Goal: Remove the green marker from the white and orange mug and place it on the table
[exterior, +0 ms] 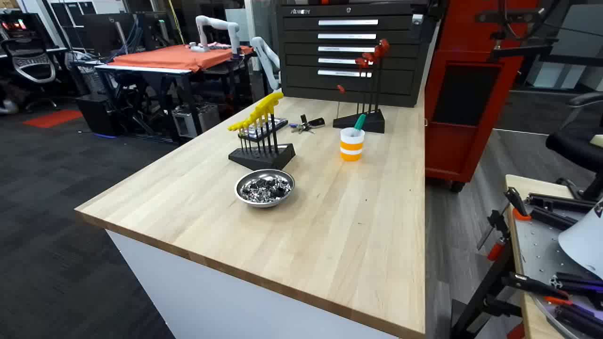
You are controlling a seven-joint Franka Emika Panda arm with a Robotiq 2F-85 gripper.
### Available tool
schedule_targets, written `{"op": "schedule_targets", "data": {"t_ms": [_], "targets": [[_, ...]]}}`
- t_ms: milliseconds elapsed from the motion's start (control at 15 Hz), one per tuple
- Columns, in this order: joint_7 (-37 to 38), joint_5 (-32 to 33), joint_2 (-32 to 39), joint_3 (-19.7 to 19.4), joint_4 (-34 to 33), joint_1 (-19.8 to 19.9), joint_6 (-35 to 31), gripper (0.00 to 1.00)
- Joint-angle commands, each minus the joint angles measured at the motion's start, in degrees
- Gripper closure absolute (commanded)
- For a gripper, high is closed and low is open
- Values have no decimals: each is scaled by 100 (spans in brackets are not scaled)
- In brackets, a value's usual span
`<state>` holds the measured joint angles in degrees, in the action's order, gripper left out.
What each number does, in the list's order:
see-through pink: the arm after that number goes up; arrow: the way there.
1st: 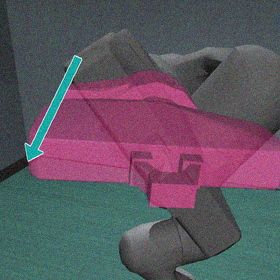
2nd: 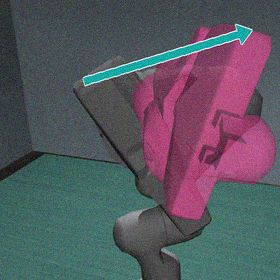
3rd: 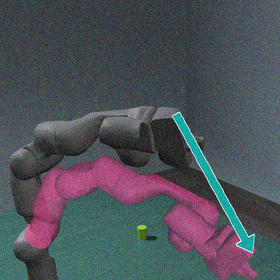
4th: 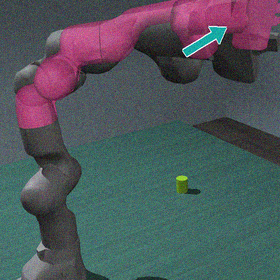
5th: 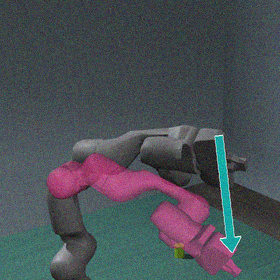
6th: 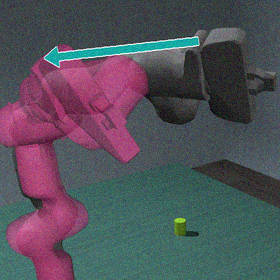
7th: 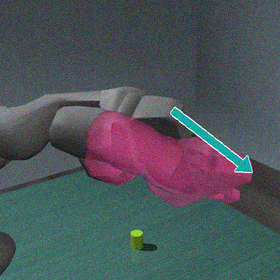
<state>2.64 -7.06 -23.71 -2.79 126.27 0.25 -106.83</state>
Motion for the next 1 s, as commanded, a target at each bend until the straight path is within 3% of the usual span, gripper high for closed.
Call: {"op": "schedule_targets", "data": {"t_ms": [0,933], "targets": [[-16,-17,5,40,-11,49,13,0],[-146,174,69,62,30,64,-151,0]]}}
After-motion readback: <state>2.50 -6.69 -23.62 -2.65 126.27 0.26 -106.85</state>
